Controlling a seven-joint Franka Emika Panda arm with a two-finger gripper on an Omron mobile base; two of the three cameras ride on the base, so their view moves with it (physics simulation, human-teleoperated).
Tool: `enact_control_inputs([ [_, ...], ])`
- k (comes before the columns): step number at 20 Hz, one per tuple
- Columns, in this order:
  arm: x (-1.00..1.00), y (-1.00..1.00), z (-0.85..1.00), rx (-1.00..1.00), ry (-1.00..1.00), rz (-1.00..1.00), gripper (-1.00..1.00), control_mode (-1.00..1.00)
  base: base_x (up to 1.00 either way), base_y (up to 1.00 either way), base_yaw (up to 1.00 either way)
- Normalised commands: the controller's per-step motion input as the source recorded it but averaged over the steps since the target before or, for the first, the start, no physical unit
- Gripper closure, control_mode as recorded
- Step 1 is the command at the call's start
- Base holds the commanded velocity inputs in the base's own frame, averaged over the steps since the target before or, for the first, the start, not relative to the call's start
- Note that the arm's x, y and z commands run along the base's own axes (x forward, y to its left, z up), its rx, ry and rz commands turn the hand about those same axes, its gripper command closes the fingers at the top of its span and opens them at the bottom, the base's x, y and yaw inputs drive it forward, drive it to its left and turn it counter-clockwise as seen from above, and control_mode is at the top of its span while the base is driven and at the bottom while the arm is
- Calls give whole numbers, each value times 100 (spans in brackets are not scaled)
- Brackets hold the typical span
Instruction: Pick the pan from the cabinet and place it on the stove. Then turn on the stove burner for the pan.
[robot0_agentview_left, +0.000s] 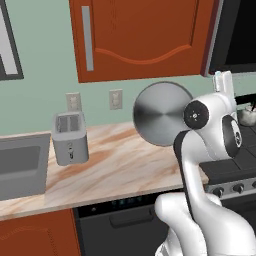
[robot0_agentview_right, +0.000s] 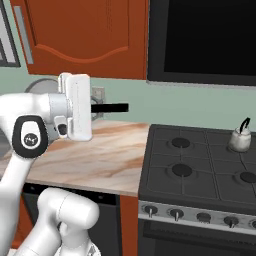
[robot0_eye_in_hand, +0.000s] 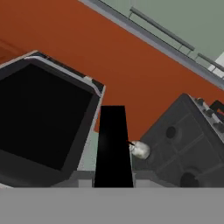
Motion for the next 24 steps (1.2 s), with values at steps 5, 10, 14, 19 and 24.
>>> enact_control_inputs([
  [5, 0, -57, -35, 8, 16, -10, 100, -100, 0, 0, 0],
  [10, 0, -69, -32, 13, 14, -8, 100, -100, 0, 0, 0],
  [14, 0, -69, -28, 14, 8, -6, 100, -100, 0, 0, 0],
  [19, 0, -60, -29, 14, 4, -6, 100, -100, 0, 0, 0],
  [24, 0, -51, -32, 13, 1, -7, 100, -100, 0, 0, 0],
])
